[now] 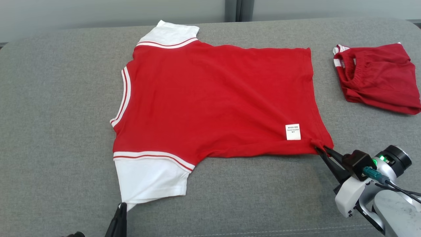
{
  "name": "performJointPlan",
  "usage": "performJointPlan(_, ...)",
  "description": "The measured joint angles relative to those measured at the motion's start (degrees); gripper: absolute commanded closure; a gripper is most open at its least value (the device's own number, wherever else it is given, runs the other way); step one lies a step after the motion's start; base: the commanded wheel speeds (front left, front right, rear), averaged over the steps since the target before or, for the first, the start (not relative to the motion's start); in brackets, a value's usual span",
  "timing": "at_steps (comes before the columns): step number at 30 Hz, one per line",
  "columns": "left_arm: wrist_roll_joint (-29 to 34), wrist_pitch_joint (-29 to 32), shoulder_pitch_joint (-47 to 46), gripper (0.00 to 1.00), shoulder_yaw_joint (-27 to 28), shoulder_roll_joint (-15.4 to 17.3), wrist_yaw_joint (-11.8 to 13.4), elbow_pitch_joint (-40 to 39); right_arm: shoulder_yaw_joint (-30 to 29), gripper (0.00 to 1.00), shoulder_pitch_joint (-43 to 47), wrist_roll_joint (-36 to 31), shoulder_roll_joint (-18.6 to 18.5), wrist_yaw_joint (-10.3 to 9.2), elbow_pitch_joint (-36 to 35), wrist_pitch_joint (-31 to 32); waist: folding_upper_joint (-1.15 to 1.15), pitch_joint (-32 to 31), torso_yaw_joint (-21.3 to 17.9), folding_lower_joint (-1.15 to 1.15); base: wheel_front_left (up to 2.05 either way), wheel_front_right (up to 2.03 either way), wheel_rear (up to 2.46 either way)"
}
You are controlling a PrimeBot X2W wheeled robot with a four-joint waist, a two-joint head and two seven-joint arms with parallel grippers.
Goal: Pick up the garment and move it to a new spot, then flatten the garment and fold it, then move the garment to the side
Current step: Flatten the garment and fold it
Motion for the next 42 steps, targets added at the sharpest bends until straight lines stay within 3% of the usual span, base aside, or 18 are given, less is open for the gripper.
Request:
performJointPlan(9, -0.14, 0.51, 0.87, 1.0, -0.16, 0.59, -0.33, 0.59, -0.34, 1.0, 0.25, 0.46, 0.21, 0.0, 0.52, 0.0, 0.0, -0.17, -0.1, 0.0, 0.0, 0.0, 0.0)
performJointPlan(10, -0.14, 0.6, 0.87, 1.0, -0.03, 0.68, -0.31, 0.67, -0.34, 0.87, 0.4, 0.47, 0.25, 0.0, 0.58, 0.01, 0.0, -0.24, -0.12, 0.0, 0.0, 0.0, 0.0)
performJointPlan(11, -0.15, 0.9, 0.84, 1.0, 0.11, 0.69, -0.31, 0.71, -0.24, 0.69, 0.6, 0.46, 0.34, 0.0, 0.66, 0.01, 0.0, -0.33, -0.17, 0.0, 0.0, 0.0, 0.0)
performJointPlan(12, -0.18, 0.9, 0.83, 0.94, 0.29, 0.68, -0.31, 0.6, -0.08, 0.62, 0.93, 0.46, 0.47, 0.0, 0.77, 0.0, 0.0, -0.45, -0.26, 0.0, 0.0, 0.0, 0.0)
performJointPlan(13, -0.18, 0.89, 0.82, 0.55, 0.51, 0.68, -0.31, 0.43, 0.1, 0.4, 1.26, 0.46, 0.65, 0.0, 0.88, 0.0, 0.0, -0.58, -0.38, 0.0, 0.0, 0.0, 0.0)
performJointPlan(14, -0.18, 0.88, 0.77, 0.32, 0.7, 0.69, -0.3, 0.2, 0.23, 0.24, 1.58, 0.46, 0.79, 0.0, 0.96, 0.0, 0.0, -0.7, -0.53, 0.0, 0.0, 0.0, 0.0)
performJointPlan(15, -0.18, 0.85, 0.72, 0.0, 0.86, 0.69, -0.3, 0.02, 0.24, 0.07, 1.91, 0.45, 0.9, 0.0, 0.98, 0.01, 0.0, -0.8, -0.68, 0.0, 0.0, 0.0, 0.0)
performJointPlan(16, -0.18, 0.84, 0.72, 0.0, 1.02, 0.7, -0.3, -0.19, 0.4, 0.0, 2.24, 0.42, 0.99, 0.0, 0.98, 0.0, 0.0, -0.9, -0.86, 0.0, 0.0, 0.0, 0.0)
performJointPlan(31, -0.41, 0.33, -0.77, 0.0, 3.28, 0.97, -0.26, -5.41, 5.46, 0.0, 6.09, -1.19, 0.42, 0.01, 0.09, 0.01, 0.0, -2.37, -4.48, 0.0, 0.0, 0.0, 0.0)
performJointPlan(37, 0.42, 0.33, -1.79, 0.0, 2.63, 0.94, 0.15, -5.75, 0.8, 0.0, 7.21, 1.23, 0.21, -0.36, -0.23, 0.01, 0.0, -2.77, -5.97, 0.0, 0.0, 0.0, 0.0)
performJointPlan(42, 3.64, 0.32, -5.3, 0.0, 1.03, 0.91, 0.47, -6.48, -5.35, 0.0, 5.27, 4.07, 2.09, -2.83, -4.13, 0.01, 0.0, -3.17, -7.72, 0.0, 0.0, 0.0, 0.0)
